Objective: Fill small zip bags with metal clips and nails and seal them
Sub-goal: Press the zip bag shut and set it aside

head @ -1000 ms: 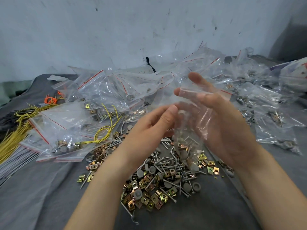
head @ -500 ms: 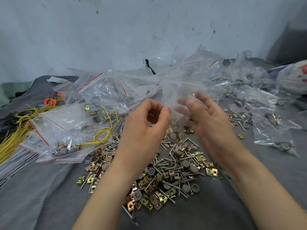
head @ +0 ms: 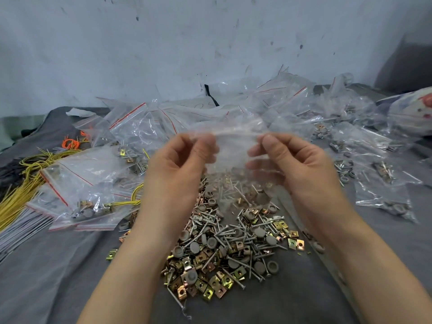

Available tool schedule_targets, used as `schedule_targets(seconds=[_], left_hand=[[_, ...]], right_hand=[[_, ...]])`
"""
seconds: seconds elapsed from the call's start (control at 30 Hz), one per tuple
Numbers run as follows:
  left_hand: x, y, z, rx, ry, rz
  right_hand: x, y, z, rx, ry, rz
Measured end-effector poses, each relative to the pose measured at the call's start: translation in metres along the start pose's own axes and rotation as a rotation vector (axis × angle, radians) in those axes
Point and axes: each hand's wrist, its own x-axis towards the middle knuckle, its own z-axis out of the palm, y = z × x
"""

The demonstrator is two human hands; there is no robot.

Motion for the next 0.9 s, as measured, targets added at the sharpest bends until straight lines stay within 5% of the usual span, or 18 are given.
schedule_targets(seconds=[0.43, 0.7, 0.9], left_hand=[[-0.005, -0.015, 0.008, 0.207, 0.085, 0.058], [-0.004, -0.021, 0.006, 0.185, 0.027, 0.023], [-0.005, -0.018, 0.006, 0.146, -0.081, -0.035]], right_hand=[[-0.002, 0.019, 0.001, -0.310, 0.125, -0.091], [0.001, 0.017, -0.004, -0.158, 0.042, 0.088], [0.000, 0.015, 0.003, -0.174, 0.032, 0.011]])
